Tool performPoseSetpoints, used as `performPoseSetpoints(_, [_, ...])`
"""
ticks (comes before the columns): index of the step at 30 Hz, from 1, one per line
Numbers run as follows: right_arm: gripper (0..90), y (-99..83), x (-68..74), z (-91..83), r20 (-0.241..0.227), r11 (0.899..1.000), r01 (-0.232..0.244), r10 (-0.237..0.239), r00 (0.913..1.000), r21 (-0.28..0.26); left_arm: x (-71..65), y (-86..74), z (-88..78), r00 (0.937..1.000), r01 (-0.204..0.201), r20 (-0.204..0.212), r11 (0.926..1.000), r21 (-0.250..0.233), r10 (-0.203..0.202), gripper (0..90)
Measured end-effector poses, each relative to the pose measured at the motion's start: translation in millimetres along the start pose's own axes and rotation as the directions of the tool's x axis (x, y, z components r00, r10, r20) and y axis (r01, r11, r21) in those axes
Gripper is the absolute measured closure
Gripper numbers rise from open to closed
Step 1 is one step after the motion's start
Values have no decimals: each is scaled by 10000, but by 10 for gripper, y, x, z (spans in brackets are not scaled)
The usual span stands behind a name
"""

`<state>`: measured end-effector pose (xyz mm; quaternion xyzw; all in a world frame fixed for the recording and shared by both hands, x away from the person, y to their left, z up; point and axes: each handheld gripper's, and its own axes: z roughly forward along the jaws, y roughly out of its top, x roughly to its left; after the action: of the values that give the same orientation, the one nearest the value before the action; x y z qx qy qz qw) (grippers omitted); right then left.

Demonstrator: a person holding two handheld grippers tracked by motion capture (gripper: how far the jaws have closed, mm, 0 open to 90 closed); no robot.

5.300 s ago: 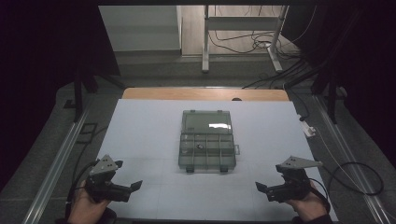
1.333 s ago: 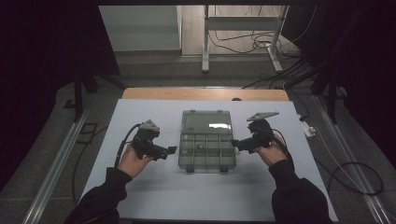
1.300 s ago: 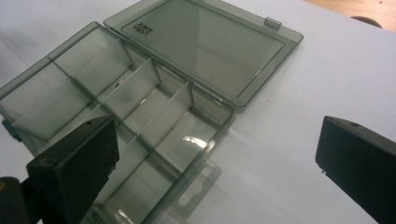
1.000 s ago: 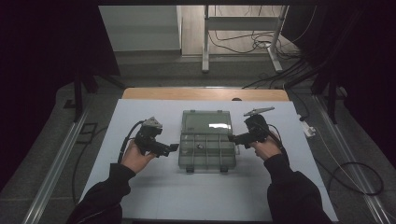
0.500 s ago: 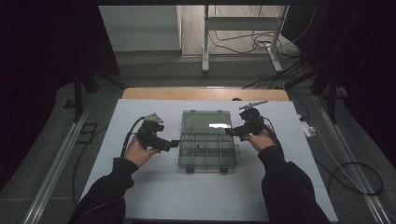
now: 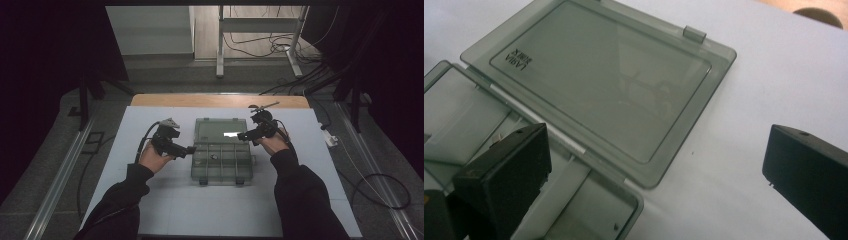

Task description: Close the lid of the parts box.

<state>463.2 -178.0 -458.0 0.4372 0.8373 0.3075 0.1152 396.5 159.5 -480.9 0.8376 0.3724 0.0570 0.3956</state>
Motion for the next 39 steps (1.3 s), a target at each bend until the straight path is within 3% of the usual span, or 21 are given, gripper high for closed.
performPoseSetpoints(14, [0, 100, -101, 204, 307, 9991, -133, 121, 9995, 401, 47, 92, 198, 9996, -58, 269, 9999, 130, 55, 0])
performPoseSetpoints(20, [0, 132, -136, 280, 361, 9984, -82, 62, 9993, 563, 7, 71, 263, 9992, -272, 297, 9995, 179, 266, 0])
performPoseSetpoints(28, [0, 155, -169, 372, 510, 9969, -164, 125, 9986, 768, -17, 43, 295, 9989, -427, 179, 9990, 150, 425, 0])
performPoseSetpoints(39, [0, 124, -198, 522, 619, 9914, -190, 110, 9980, 1295, 42, -6, 296, 9995, -249, 184, 9996, 141, 246, 0])
